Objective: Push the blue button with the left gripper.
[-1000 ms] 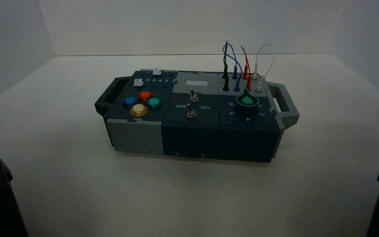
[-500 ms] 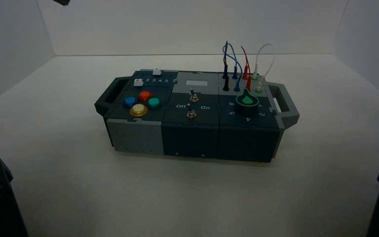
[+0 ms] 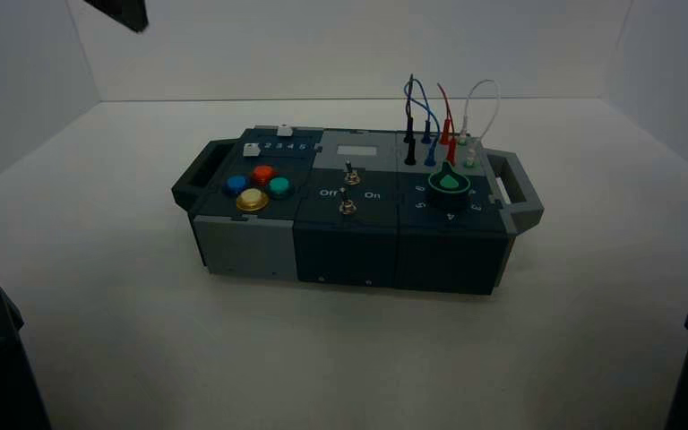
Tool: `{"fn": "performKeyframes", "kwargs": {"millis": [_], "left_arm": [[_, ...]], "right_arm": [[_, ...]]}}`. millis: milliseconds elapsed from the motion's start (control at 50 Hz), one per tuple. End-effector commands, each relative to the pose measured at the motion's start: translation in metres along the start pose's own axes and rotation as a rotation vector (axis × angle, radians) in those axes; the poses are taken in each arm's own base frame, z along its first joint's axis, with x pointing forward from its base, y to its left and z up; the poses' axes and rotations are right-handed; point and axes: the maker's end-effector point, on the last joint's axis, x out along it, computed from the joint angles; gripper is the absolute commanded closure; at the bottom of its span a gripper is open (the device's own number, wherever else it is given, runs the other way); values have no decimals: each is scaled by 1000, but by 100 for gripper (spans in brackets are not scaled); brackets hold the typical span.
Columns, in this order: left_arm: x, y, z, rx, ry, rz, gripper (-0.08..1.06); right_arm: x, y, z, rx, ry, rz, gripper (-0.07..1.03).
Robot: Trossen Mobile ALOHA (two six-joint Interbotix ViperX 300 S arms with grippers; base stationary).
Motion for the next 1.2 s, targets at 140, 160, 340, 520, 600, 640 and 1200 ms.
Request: {"fn": "performKeyframes", "kwargs": {"millis": [140, 160, 340, 520, 600, 640, 1200], "left_arm": [[5, -12, 13, 34, 18, -24, 101], [7, -14, 13, 36, 25, -29, 101], [24, -16, 12, 32, 68, -36, 101], [35, -24, 12, 6, 73, -69, 101], [39, -27, 11, -1, 67, -80, 101], [40, -28, 11, -3, 63, -83, 101], [73, -33, -6, -62, 117, -110, 101]], "right_arm": [[-5, 15, 9, -37, -1, 74, 98], [-5, 15, 9, -37, 0, 74, 98], [-5, 17, 5, -68, 21, 89, 98], [-5, 18, 7, -94, 12, 92, 98], [-6, 18, 9, -97, 3, 91, 98], [-6, 18, 10, -100, -4, 90, 98], [-6, 18, 14, -106, -14, 89, 98]]}}
